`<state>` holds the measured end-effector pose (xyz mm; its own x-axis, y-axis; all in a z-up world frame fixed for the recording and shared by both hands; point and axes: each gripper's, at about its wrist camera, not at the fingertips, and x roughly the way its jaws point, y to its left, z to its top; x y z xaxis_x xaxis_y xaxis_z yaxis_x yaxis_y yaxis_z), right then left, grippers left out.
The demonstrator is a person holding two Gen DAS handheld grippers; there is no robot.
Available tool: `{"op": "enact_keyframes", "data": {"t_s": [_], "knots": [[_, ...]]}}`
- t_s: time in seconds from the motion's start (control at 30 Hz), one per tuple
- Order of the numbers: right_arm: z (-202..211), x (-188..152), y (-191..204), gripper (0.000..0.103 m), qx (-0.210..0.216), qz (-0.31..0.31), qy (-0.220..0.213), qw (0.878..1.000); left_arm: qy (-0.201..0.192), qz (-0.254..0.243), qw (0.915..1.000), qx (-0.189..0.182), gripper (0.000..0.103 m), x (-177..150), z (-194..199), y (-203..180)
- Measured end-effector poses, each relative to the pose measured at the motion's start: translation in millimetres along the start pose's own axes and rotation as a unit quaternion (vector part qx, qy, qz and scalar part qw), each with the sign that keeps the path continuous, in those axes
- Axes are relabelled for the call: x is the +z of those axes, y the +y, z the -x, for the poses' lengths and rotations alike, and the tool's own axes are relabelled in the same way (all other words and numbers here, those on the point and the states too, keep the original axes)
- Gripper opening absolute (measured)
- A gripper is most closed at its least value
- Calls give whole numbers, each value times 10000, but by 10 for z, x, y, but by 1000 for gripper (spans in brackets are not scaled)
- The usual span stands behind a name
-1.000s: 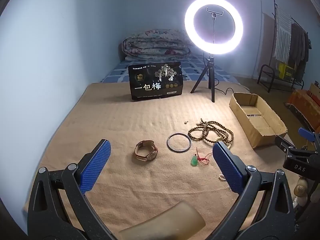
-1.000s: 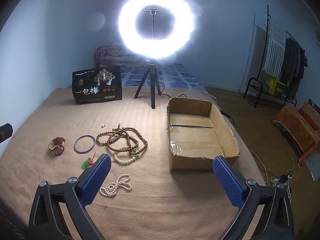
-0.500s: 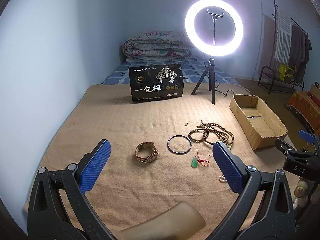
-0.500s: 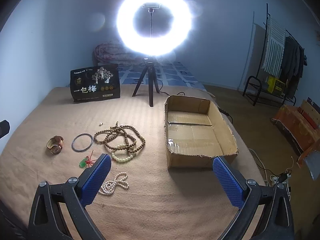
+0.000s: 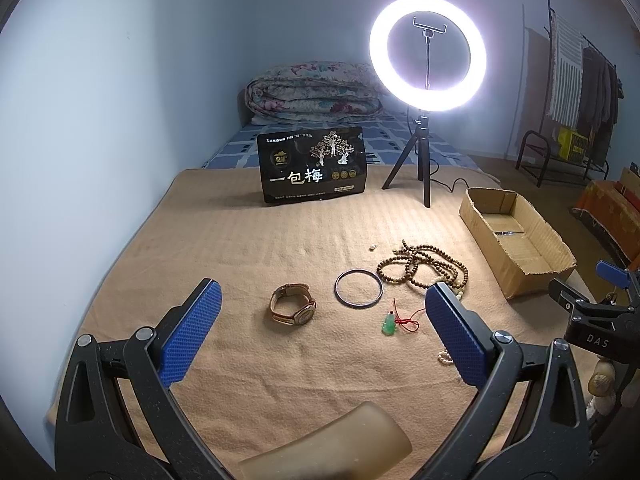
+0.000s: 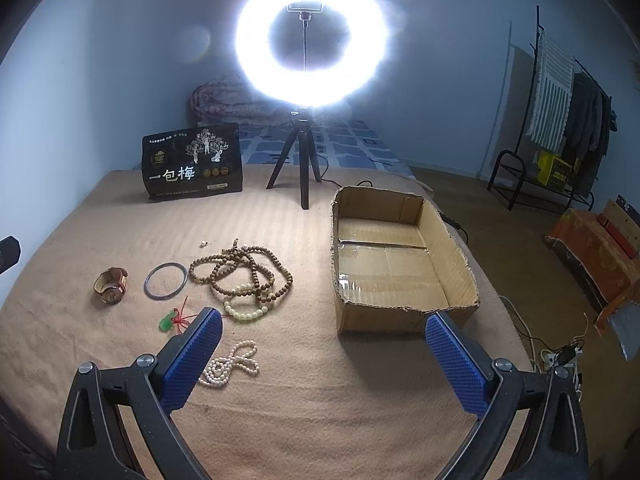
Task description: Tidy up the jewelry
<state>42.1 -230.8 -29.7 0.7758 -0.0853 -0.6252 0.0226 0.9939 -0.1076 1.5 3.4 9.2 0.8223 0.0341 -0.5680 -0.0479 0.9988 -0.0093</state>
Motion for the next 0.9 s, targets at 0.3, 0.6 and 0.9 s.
{"op": "enact_keyframes", "data": {"t_s": [0.3,0.6,0.9], "knots": [[-1,-10,10,103,29,6,23,10000,1,7,10000,-5,103,8,-7,10],[-5,-17,17,103,35,10,40,10000,-5,-1,10000,10,103,-2,-5,3],[-6,-14,14,103,40,9,46,10000,-4,-9,10000,12,103,-20,-15,5]]}}
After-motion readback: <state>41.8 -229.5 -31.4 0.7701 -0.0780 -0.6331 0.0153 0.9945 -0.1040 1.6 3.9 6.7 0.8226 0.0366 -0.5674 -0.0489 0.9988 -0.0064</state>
